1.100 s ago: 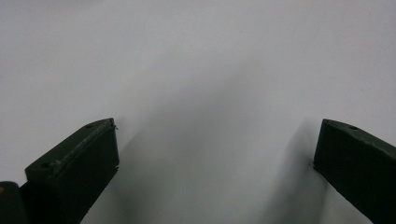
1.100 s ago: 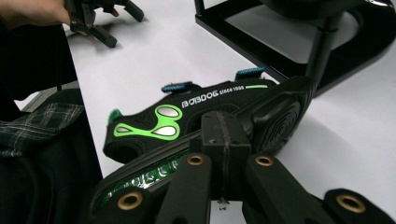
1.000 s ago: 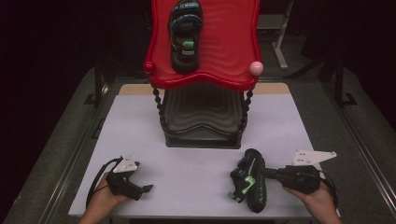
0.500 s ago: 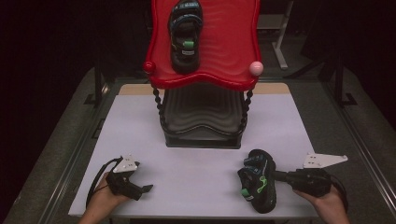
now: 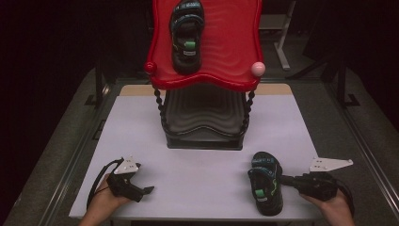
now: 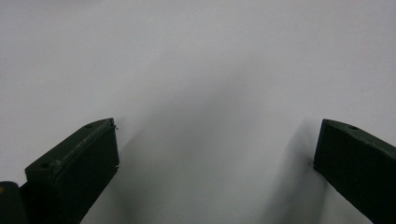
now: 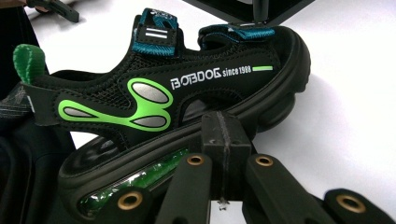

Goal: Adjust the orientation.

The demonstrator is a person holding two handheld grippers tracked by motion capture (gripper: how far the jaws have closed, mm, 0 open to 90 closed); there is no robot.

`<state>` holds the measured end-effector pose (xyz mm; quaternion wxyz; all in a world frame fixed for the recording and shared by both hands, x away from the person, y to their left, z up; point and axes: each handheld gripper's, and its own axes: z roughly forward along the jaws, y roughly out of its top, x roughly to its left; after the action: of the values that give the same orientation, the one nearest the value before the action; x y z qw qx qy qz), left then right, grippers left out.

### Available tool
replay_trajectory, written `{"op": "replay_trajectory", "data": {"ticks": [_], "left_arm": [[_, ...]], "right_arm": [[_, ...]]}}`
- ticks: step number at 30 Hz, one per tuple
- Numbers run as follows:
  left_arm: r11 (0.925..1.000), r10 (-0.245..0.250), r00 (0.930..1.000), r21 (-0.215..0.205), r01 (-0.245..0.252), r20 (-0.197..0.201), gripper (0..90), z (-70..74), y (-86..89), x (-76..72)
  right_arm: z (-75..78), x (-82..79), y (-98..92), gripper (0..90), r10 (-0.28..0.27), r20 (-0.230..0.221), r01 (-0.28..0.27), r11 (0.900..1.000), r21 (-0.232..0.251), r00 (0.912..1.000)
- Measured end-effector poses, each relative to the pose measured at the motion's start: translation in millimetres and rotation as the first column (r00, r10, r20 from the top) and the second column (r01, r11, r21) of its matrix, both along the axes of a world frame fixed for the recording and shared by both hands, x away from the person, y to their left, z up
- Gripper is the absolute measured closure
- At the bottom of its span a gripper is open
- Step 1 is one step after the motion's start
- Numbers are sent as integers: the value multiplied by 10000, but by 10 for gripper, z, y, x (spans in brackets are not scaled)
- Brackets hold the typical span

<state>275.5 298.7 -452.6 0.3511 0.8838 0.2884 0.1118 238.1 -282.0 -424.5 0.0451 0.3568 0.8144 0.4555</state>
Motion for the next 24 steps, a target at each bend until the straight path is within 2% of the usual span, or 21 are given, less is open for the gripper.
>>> {"op": "replay_trajectory", "data": {"ticks": [7,12,13,16,20,24], "left_arm": [[10000,-4,10000,4,4,-4,0,0,0,1],[10000,-4,10000,2,4,-6,0,0,0,1],[10000,-5,10000,0,5,-7,0,0,1,1],[10000,-6,10000,1,6,-3,0,0,1,1],[10000,0,10000,-10,0,-1,0,-1,0,0],[10000,1,10000,-10,-1,1,0,-1,1,0]], "right_arm": [[-81,17,-53,899,-72,-289,70,9999,-80,9996],[-181,51,-52,899,-42,-557,12,9985,-545,9984],[-186,55,-61,899,-29,-606,4,9992,-399,9982],[-179,51,-53,898,-20,-542,-7,9988,-499,9985],[-138,41,-80,897,11,-441,-26,9994,-346,9990],[-43,40,-183,834,-408,-215,409,9992,48,9989]]}}
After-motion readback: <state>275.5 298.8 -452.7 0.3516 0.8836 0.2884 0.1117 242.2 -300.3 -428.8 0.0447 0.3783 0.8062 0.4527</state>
